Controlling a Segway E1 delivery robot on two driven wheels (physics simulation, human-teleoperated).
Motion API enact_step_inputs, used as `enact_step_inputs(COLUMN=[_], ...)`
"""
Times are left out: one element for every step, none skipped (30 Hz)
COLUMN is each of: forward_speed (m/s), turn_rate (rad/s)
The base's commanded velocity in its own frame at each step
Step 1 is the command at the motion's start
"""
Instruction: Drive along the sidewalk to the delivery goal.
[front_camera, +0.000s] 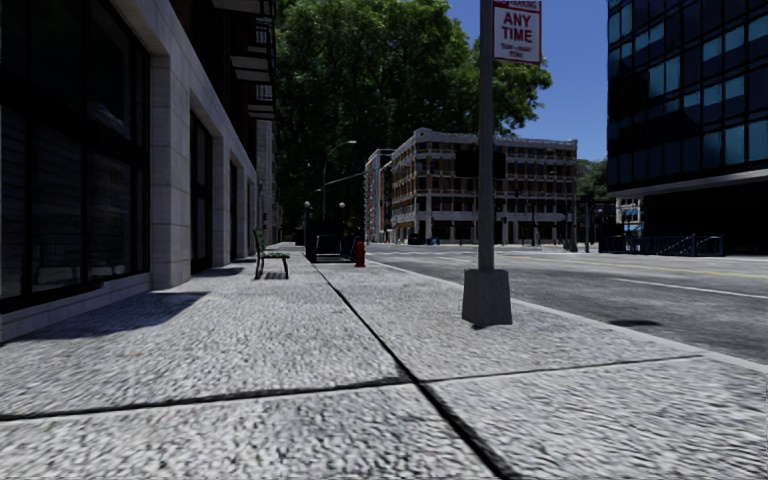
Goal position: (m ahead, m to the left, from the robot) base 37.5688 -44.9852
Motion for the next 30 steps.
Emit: enact_step_inputs(forward_speed=[2.00,2.00,2.00,2.00,2.00,2.00,2.00,2.00,2.00,2.00,2.00,2.00,2.00,2.00,2.00,2.00,2.00,2.00,2.00,2.00,2.00,2.00,2.00,2.00,2.00,2.00,2.00,2.00,2.00,2.00], turn_rate=[0.26,0.26,0.26,0.26,0.26,0.26,0.26,0.26,0.26,0.26,0.26,0.26,0.17,0.01,0.01,0.00,0.00,0.00,0.00,0.00,0.00,0.00,0.00,0.00,0.00,0.00,0.00,0.00,0.00,0.00])
